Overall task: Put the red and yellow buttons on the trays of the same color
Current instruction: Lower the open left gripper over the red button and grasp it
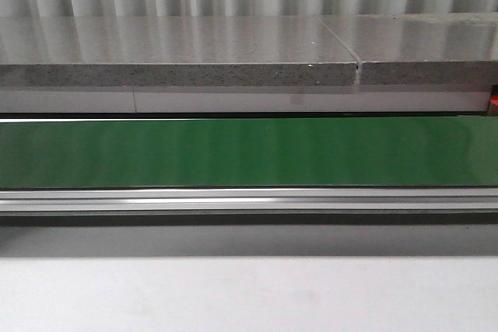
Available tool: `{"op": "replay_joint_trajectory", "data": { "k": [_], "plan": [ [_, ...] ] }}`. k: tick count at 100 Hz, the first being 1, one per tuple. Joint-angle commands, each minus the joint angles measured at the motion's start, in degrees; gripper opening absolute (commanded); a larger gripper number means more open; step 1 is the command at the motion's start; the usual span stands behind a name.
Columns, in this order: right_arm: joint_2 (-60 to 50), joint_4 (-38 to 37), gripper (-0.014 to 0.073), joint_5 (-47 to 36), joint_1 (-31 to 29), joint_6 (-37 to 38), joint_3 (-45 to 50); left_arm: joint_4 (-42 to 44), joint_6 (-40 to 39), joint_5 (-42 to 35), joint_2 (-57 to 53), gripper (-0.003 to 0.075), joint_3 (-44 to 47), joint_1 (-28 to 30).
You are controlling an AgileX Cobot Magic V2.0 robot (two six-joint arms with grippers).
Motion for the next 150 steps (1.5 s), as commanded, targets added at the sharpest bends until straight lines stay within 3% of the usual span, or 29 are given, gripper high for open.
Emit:
{"op": "replay_joint_trajectory", "data": {
  "k": [1, 82, 106, 150],
  "plan": [
    [0.11, -0.31, -0.0068, -4.24, -0.02, -0.49, -1.31, -0.98, -0.64, -2.23, -2.78, 0.0526, -1.82, 0.13],
    [0.11, -0.31, -0.0068, -4.24, -0.02, -0.49, -1.31, -0.98, -0.64, -2.16, -2.03, 0.0519, -1.82, 0.13],
    [0.11, -0.31, -0.0068, -4.24, -0.02, -0.49, -1.31, -0.98, -0.64, -1.44, -1.01, 0.0381, -1.82, 0.13],
    [0.11, -0.31, -0.0068, -4.24, -0.02, -0.49, -1.31, -0.98, -0.18, -0.97, -2.41, 0.0034, -1.94, 0.13]
  ]
}}
